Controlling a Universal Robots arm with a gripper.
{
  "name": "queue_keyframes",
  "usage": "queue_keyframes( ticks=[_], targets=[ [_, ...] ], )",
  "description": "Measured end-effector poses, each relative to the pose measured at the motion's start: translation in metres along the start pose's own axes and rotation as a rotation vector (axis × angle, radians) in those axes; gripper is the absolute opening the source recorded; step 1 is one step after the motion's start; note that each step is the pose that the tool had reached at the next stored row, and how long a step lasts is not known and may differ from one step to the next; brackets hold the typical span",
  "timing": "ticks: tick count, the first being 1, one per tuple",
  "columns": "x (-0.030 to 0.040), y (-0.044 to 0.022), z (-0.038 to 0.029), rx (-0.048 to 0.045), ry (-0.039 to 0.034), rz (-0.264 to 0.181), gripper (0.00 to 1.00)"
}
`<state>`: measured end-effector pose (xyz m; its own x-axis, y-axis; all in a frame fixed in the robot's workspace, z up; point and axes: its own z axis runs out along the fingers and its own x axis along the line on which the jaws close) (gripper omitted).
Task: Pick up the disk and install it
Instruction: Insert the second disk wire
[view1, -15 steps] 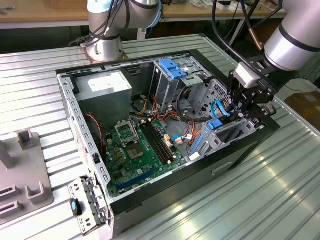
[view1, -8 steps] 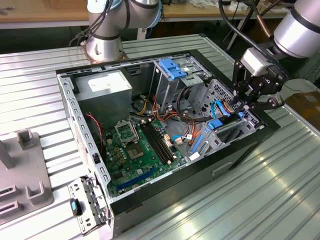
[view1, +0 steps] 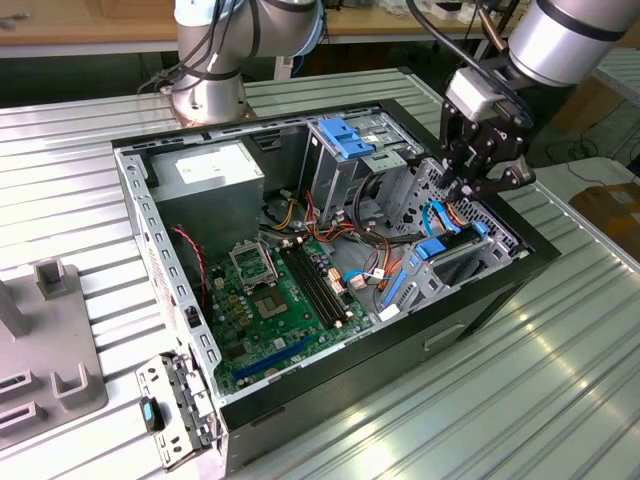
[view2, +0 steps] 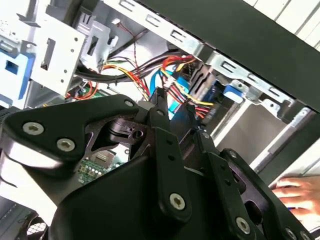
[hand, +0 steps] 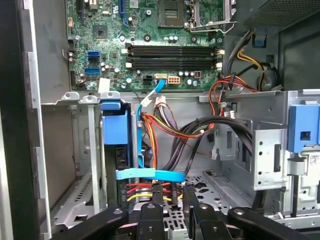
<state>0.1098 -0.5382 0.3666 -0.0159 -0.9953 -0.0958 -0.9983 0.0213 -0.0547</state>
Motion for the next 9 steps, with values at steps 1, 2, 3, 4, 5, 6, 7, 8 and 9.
queue_keyframes(
  ticks=[1,2,3,4,5,6,7,8,9],
  targets=[
    [-0.0026,0.0012,0.0001,-0.0003,0.0019,-0.003,0.30],
    [-0.0040,0.0026,0.0003,-0.0007,0.0064,-0.009,0.30],
    [-0.0040,0.0028,0.0003,-0.0010,0.0137,-0.013,0.30],
    [-0.0039,0.0034,0.0004,-0.0012,0.0190,-0.016,0.30],
    [-0.0040,0.0035,0.0003,-0.0012,0.0193,-0.017,0.30],
    [-0.0040,0.0036,0.0003,-0.0012,0.0192,-0.017,0.30],
    [-0.0040,0.0037,0.0003,-0.0012,0.0193,-0.017,0.30],
    [-0.0040,0.0039,0.0003,-0.0012,0.0192,-0.017,0.30],
    [-0.0040,0.0039,0.0003,-0.0012,0.0192,-0.017,0.30]
  ],
)
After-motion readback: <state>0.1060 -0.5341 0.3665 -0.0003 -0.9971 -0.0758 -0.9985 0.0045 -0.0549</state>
